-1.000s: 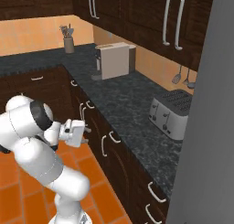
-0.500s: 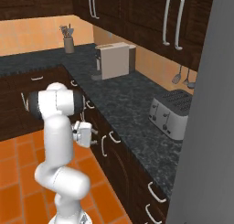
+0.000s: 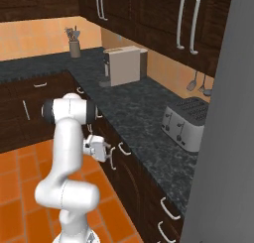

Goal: Take a straw from the drawer in front and place it inside the glass cup on the dining counter.

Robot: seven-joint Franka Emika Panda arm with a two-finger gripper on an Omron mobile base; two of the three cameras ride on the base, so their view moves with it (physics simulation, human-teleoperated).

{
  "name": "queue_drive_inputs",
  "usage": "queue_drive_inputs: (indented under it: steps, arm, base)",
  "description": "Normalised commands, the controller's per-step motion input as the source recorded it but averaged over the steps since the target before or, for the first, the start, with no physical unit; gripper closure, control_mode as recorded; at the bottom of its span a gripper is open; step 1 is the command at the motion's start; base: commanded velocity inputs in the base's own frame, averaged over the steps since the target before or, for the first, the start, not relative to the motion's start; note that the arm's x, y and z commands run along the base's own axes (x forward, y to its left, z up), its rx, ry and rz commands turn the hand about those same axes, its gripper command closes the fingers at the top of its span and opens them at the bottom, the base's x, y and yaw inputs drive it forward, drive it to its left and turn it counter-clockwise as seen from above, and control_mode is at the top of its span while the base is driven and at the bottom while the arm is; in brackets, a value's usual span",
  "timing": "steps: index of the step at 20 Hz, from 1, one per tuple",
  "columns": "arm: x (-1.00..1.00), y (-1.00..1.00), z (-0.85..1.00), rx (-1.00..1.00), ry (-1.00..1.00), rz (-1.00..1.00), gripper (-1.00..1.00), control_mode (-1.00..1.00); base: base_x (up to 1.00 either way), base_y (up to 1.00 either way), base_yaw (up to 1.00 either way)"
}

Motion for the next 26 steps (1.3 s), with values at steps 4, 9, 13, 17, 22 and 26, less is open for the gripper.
queue_drive_inputs:
  steps: [4,9,13,17,22,26]
  arm:
    - [0.26,-0.17,-0.04,0.0,0.0,0.09,-1.0,-1.0]
    - [0.12,-0.1,-0.06,0.02,0.0,0.26,-1.0,-1.0]
    - [0.34,-0.05,-0.04,0.01,0.03,0.14,-1.0,-1.0]
    - [0.42,-0.06,-0.05,0.0,0.05,0.02,-1.0,-1.0]
    - [0.33,-0.01,-0.34,0.0,0.14,0.0,-1.0,-1.0]
    - [0.21,-0.05,-0.47,0.0,0.16,0.0,-1.0,-1.0]
  base:
    - [0.0,0.0,0.0]
    - [0.0,0.0,0.0]
    - [0.0,0.0,0.0]
    - [0.0,0.0,0.0]
    - [0.0,0.0,0.0]
    - [0.0,0.0,0.0]
